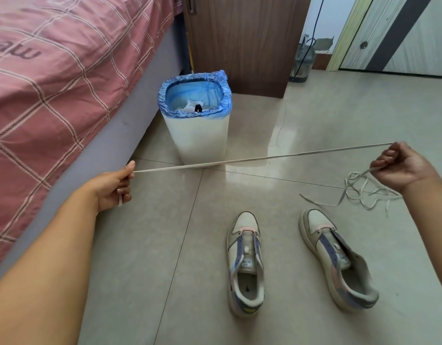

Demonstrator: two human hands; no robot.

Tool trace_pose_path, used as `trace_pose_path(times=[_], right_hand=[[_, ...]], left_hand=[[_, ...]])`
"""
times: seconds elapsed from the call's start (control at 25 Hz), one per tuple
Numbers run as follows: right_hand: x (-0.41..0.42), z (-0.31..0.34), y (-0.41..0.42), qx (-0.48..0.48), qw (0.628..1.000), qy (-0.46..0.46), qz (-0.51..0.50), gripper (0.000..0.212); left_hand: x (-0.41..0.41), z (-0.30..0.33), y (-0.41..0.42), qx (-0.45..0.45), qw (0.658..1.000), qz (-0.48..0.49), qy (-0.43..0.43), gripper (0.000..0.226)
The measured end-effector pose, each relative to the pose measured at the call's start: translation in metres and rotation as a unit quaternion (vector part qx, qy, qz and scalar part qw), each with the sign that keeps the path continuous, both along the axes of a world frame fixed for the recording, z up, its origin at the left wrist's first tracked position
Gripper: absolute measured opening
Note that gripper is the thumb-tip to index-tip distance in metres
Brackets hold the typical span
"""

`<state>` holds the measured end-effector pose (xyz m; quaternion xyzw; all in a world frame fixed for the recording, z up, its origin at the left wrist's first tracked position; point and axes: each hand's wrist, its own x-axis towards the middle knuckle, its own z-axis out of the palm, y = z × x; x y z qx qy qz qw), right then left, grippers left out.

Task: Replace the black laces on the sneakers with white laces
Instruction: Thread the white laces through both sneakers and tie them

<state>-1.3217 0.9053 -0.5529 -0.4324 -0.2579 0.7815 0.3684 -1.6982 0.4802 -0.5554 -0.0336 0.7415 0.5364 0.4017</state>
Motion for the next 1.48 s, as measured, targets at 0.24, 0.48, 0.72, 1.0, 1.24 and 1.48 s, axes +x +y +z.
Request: trace_pose_path(times=[0.24, 0.48, 0.72, 1.0, 1.24, 1.48], right_hand=[[0.010, -0.001, 0.017, -0.028, 0.998, 0.006, -0.057, 0.020], [-0.039, 0.003, -0.041, 0.041, 0.957, -0.156, 0.242, 0.014], [-0.130, 0.033, -0.130, 0.147, 0.834, -0.208, 0.490, 0.021], [-0.159, 0.045, -0.176, 0.137, 0.827, -0.177, 0.516, 0.025], [-0.144, 0.033, -0.169, 0.155, 0.823, -0.151, 0.526, 0.023], [-0.148, 0.025, -0.174, 0.182, 0.831, -0.156, 0.502, 0.022]], left_hand=[[-0.008, -0.019, -0.031, 0.072, 0.983, 0.163, -0.049, 0.041], [-0.004, -0.012, 0.000, 0.037, 0.996, 0.079, -0.027, 0.040], [0.053, 0.036, 0.081, 0.106, 0.980, -0.164, -0.040, 0.029], [0.103, 0.054, 0.129, 0.109, 0.973, -0.136, -0.150, 0.025], [0.092, 0.052, 0.127, 0.102, 0.982, -0.039, -0.155, 0.022], [0.115, 0.044, 0.134, 0.045, 0.965, -0.171, -0.195, 0.022]])
